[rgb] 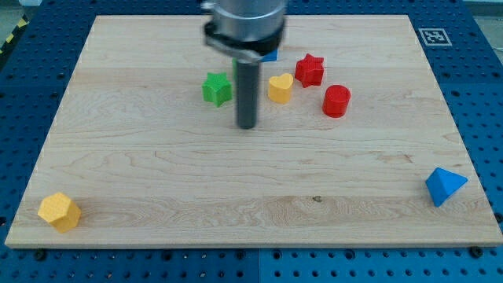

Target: Move the green star closer to the yellow heart

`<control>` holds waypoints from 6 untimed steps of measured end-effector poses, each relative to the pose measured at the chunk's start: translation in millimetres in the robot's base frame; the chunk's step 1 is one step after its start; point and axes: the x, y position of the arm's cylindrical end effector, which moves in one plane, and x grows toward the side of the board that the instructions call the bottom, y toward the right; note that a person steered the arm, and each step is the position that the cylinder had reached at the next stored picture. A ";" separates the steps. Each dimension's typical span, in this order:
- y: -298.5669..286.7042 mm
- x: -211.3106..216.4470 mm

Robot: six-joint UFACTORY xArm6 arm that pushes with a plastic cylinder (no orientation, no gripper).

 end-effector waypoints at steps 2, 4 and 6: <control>-98.4 -63.1; -53.6 -63.2; -4.0 -48.2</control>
